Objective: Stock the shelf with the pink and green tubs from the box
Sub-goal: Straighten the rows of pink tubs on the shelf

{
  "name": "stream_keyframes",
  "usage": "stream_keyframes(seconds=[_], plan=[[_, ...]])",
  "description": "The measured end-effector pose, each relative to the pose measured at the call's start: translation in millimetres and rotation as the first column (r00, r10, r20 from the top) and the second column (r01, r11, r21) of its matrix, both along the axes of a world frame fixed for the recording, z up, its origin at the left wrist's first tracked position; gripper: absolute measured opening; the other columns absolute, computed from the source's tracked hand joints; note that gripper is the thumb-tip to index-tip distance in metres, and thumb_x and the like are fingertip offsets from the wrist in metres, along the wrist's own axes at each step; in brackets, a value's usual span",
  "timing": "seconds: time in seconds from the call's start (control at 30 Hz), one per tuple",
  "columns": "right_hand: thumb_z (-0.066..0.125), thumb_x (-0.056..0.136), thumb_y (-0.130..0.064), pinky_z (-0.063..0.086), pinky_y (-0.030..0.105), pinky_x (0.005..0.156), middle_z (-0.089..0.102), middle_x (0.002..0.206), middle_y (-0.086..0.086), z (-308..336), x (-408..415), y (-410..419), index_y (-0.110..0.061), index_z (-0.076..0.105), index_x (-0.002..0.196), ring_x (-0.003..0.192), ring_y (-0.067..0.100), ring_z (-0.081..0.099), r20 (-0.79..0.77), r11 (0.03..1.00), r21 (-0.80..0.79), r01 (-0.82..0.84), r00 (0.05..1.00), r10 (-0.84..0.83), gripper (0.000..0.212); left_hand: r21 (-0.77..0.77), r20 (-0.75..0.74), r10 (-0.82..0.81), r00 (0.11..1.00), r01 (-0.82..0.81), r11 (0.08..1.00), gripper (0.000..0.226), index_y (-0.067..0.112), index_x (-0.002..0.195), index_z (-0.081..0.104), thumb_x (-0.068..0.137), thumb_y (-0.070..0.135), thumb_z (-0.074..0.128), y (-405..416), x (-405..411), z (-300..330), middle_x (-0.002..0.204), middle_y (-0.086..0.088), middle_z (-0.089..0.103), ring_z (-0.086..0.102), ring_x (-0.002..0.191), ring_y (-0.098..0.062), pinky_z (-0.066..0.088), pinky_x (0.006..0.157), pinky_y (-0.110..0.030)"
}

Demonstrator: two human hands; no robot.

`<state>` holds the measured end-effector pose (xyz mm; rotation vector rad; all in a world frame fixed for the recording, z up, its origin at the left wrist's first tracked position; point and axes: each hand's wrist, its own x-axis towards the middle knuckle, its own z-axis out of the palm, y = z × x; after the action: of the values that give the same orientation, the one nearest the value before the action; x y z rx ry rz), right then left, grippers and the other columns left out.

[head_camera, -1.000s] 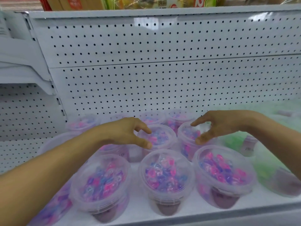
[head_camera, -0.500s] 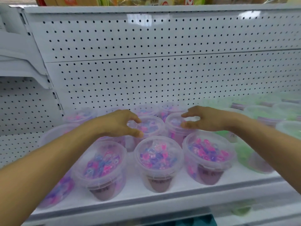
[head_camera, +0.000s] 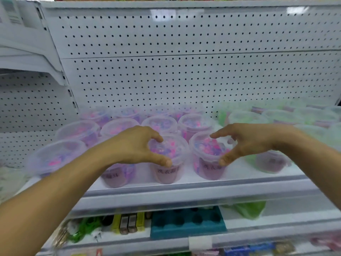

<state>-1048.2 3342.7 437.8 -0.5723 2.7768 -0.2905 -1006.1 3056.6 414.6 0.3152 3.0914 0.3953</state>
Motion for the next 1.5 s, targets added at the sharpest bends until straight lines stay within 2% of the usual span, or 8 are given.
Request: stream_keyframes(seconds=[0.27,0.47,0.73,0.97,1.1,1.2,1.33,1.5], plan=[[0.073,0.07,-0.059,0.026,0.029,0.108,0.028,0.153,-0.014,-9.4,4.6,-5.3,-0.038,0.033,0.146,0.139,0.012,0.031,-0.028,0.998,-0.053,-0.031,0.999,0.03,0.088,0.036,0.004,0.106,0.994,-0.106,0.994,0.08,0.035,0.127,0.056,0.058,0.073,0.071,2.3,10.5,1.2,0.143,0.009,0.047,0.044,0.129,-0.014,0.036,0.107,-0.038],[0.056,0.07,-0.074,0.021,0.033,0.114,0.015,0.158,-0.013,-14.3,3.8,-9.4,-0.038,0.032,0.146,0.143,0.011,0.023,-0.053,0.997,-0.065,-0.052,0.997,0.048,0.088,0.115,-0.029,0.051,0.998,-0.047,0.992,0.075,0.032,0.135,0.05,0.071,0.068,0.064,-2.1,15.3,-8.5,0.148,0.014,0.039,0.038,0.132,-0.006,0.028,0.098,-0.021],[0.038,0.076,-0.071,0.028,0.023,0.102,0.044,0.142,-0.013,0.9,-27.6,-72.5,-0.033,0.056,0.129,0.126,0.005,0.041,-0.205,0.924,-0.358,-0.136,0.977,0.064,0.068,0.234,-0.121,0.165,0.979,-0.133,0.963,0.07,0.032,0.136,0.049,0.078,0.071,0.044,-78.1,-5.8,7.3,0.145,0.014,0.043,0.039,0.132,-0.007,0.029,0.104,-0.026],[0.037,0.091,-0.063,0.028,0.039,0.114,0.041,0.148,-0.01,-5.6,-107.4,-155.7,-0.032,0.052,0.134,0.134,0.014,0.039,-0.217,0.954,-0.283,-0.102,0.975,0.04,0.055,0.151,-0.031,0.232,0.972,-0.225,0.962,0.05,0.021,0.129,0.057,0.099,0.051,0.032,-139.8,-81.9,17.6,0.135,-0.005,0.055,0.048,0.124,-0.024,0.035,0.096,-0.031],[0.036,0.095,-0.057,0.034,0.041,0.109,0.049,0.142,0.0,-18.6,-138.0,-177.1,-0.023,0.056,0.131,0.128,0.022,0.045,-0.185,0.986,-0.166,-0.029,0.983,-0.002,0.054,0.026,-0.036,0.21,0.977,-0.209,0.977,0.046,0.008,0.075,0.05,0.102,0.039,0.03,-149.1,-118.4,8.1,0.074,-0.009,0.051,0.049,0.079,-0.027,0.037,0.069,-0.031],[0.036,0.096,-0.054,0.04,0.043,0.102,0.059,0.129,0.003,-25.5,-146.2,-186.0,-0.017,0.064,0.118,0.117,0.024,0.053,-0.208,0.991,-0.13,-0.024,0.978,-0.004,0.052,0.045,-0.041,0.191,0.981,-0.189,0.981,0.046,0.008,0.071,0.042,0.102,0.04,0.028,-148.4,-132.2,3.5,0.067,-0.007,0.045,0.042,0.069,-0.024,0.031,0.062,-0.032],[0.037,0.095,-0.054,0.041,0.042,0.1,0.063,0.119,0.001,-25.4,-143.7,-192.7,-0.021,0.066,0.107,0.115,0.026,0.054,-0.22,0.996,-0.086,-0.015,0.976,-0.004,0.045,0.185,0.029,0.118,0.993,-0.121,0.975,0.049,0.008,0.1,0.064,0.098,0.048,0.035,-161.3,-139.6,4.7,0.103,-0.008,0.067,0.059,0.096,-0.023,0.043,0.082,-0.032],[0.042,0.093,-0.057,0.035,0.044,0.106,0.049,0.142,0.002,-22.6,-144.2,-204.0,-0.024,0.054,0.133,0.129,0.027,0.042,-0.239,0.997,-0.079,0.018,0.97,-0.036,0.054,0.28,-0.074,0.179,0.981,-0.152,0.948,0.051,0.027,0.138,0.049,0.094,0.053,0.045,-210.8,-139.0,21.0,0.148,0.002,0.043,0.04,0.134,-0.018,0.03,0.105,-0.032]])
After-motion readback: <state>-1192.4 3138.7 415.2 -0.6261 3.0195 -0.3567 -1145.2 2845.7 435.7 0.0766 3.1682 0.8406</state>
